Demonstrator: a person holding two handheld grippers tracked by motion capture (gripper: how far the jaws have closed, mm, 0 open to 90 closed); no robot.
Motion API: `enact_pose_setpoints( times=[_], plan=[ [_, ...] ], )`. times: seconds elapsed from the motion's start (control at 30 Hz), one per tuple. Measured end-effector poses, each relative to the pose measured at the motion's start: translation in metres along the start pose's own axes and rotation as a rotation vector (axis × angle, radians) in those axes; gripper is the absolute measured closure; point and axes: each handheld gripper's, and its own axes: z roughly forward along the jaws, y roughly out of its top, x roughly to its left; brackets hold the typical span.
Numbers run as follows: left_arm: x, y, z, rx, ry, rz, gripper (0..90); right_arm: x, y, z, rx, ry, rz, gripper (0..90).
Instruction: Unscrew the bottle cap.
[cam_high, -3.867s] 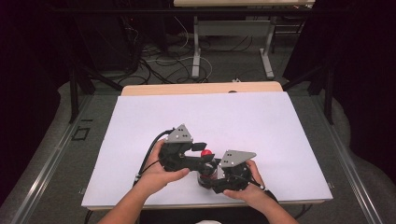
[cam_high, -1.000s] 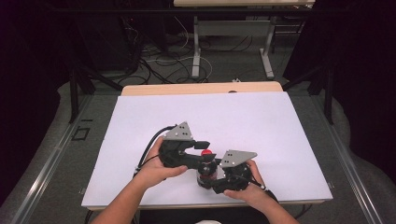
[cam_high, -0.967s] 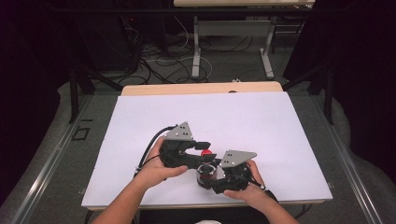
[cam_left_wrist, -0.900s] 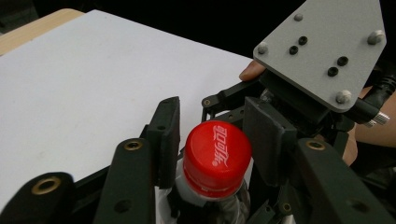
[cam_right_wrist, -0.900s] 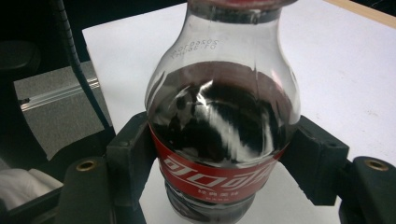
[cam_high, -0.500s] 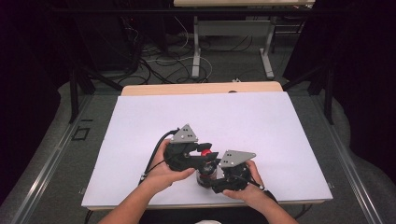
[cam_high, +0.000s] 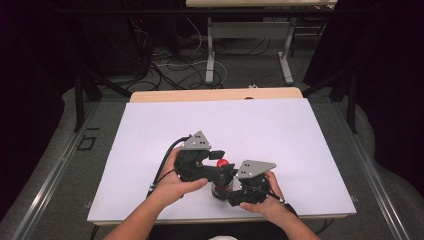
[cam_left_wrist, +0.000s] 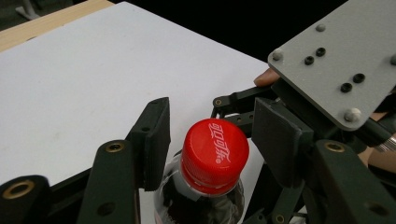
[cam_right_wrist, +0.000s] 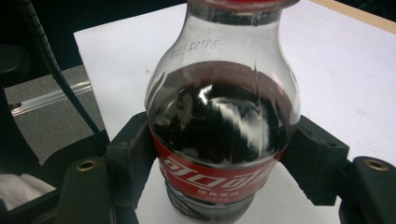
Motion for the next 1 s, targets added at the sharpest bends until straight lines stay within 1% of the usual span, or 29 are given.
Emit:
enact_pose_setpoints(
  times=[0.07,0.1,0.13,0.17,0.2,0.27,0.3,0.33,0.4,0.5,0.57,0.6,0.7,0.73,0.77,0.8,0.83,0.87,0.93,0.97,1.0],
  plan=[
    [0.002,0.000,-0.004,0.007,-0.018,0.026,45.3,0.001,0.000,0.001,-0.001,-0.001,-0.005,30.6],
    [0.002,0.000,-0.005,0.007,-0.025,0.030,45.3,0.000,0.000,0.001,0.004,0.011,-0.014,30.5],
    [0.004,0.001,-0.007,0.019,-0.036,0.051,45.3,0.001,0.000,0.001,0.001,0.004,-0.008,30.6],
    [0.005,0.001,-0.008,0.028,-0.043,0.063,45.3,0.001,0.000,0.001,-0.002,0.004,-0.010,30.5],
    [0.006,0.001,-0.008,0.032,-0.046,0.075,45.5,0.001,0.000,0.001,0.002,0.011,-0.013,30.5],
    [0.008,0.001,-0.007,0.050,-0.037,0.089,47.7,0.001,0.000,0.001,-0.001,0.018,-0.014,30.5],
    [0.009,0.000,-0.006,0.039,-0.040,0.086,47.9,0.001,0.000,0.002,-0.010,0.015,-0.021,30.5],
    [0.011,0.001,-0.007,0.050,-0.062,0.089,48.2,0.001,0.000,0.001,-0.009,0.019,-0.020,30.6],
    [0.012,0.001,-0.005,0.041,-0.079,0.093,48.6,0.002,0.000,0.001,-0.009,0.017,-0.020,30.6],
    [0.013,0.000,-0.002,0.027,-0.095,0.094,50.1,0.002,0.001,0.001,-0.009,0.019,-0.021,30.6],
    [0.012,-0.001,0.001,0.022,-0.097,0.098,51.2,0.003,0.001,0.001,0.005,0.023,-0.025,30.6],
    [0.012,-0.001,0.003,0.029,-0.101,0.102,52.8,0.003,0.000,0.002,-0.004,0.016,-0.023,30.6],
    [0.010,-0.001,0.006,0.038,-0.105,0.109,55.5,0.004,0.000,0.002,-0.002,0.022,-0.028,30.6],
    [0.009,-0.001,0.007,0.038,-0.106,0.102,56.6,0.004,0.000,0.002,-0.003,0.022,-0.028,30.6],
    [0.008,-0.002,0.008,0.038,-0.105,0.095,58.4,0.004,0.001,0.002,-0.004,0.016,-0.027,30.6],
    [0.007,-0.002,0.009,0.033,-0.093,0.097,59.5,0.004,0.001,0.002,-0.004,0.019,-0.026,30.6],
    [0.005,-0.002,0.009,0.030,-0.074,0.095,59.6,0.003,0.001,0.002,-0.003,0.018,-0.020,30.5],
    [0.004,-0.003,0.010,0.027,-0.056,0.089,59.7,0.002,0.000,0.001,0.006,0.014,-0.025,30.5],
    [0.000,-0.002,0.010,0.029,-0.023,0.085,59.8,0.002,0.000,0.002,0.003,0.014,-0.029,30.6],
    [-0.001,-0.002,0.011,0.025,-0.015,0.075,59.9,0.002,0.000,0.002,-0.006,0.004,-0.024,30.6],
    [-0.002,-0.002,0.011,0.014,-0.004,0.052,59.9,0.002,0.000,0.002,-0.005,0.002,-0.024,30.6]
  ],
)
